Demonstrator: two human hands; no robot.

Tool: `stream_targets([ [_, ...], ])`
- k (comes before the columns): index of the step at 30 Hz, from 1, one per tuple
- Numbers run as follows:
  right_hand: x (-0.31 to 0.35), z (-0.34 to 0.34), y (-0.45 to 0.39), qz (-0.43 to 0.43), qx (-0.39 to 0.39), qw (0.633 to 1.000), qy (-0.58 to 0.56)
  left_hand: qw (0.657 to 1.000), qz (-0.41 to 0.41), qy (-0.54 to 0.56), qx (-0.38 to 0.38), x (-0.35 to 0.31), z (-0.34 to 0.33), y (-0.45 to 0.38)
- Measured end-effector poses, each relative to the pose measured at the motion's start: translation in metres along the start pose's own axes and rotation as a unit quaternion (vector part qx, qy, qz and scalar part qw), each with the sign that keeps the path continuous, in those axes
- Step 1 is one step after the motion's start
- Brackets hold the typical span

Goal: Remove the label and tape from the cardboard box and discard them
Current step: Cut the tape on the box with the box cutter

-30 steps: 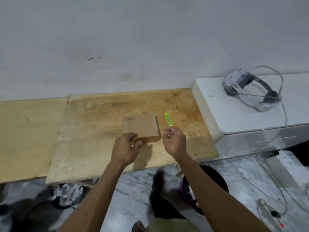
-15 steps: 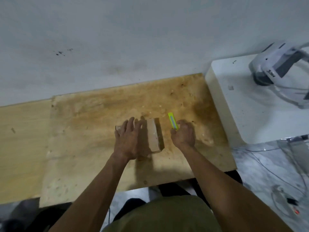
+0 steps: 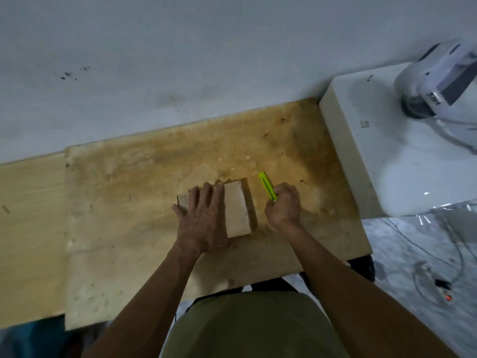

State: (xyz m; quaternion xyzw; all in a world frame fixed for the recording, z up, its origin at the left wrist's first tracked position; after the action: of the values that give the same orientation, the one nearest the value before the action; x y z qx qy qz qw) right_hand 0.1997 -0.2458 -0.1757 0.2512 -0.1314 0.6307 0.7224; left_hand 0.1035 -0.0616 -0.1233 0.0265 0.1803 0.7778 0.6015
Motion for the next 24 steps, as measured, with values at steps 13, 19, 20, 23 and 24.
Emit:
stream_targets([
  [13,0.017,0.029,0.066,-0.124,0.149,0.91,-0.367,0.999,0.002,-0.018,-0.035,0.012,-0.022,-0.004],
  [19,0.005,0.017,0.07,-0.055,0.116,0.952,-0.276,1.0,0.002,0.01,-0.011,0.006,-0.015,-0.001],
  [20,0.005,0.018,0.07,-0.045,0.11,0.956,-0.266,1.0,0.003,0.011,-0.009,0.005,-0.013,-0.001],
  [23,0.008,0.026,0.074,-0.055,0.121,0.947,-0.293,1.0,0.004,0.011,-0.011,0.003,-0.01,0.0],
  [24,0.009,0.029,0.075,-0.077,0.139,0.935,-0.318,1.0,0.006,0.01,-0.01,0.002,-0.01,-0.001],
])
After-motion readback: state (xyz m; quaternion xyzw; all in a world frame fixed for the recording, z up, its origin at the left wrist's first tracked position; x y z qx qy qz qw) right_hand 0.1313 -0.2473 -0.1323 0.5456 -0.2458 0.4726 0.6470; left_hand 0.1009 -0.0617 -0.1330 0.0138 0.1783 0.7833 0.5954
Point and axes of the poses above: each hand's wrist, its own y-axis away from the middle knuckle, its own z-axis out of the back of the hand, x = y × z, the point moved 2 cm from there along -y, towards the middle knuckle, and after that the axes turned 12 degrees about -x, right-handed, at the moved point
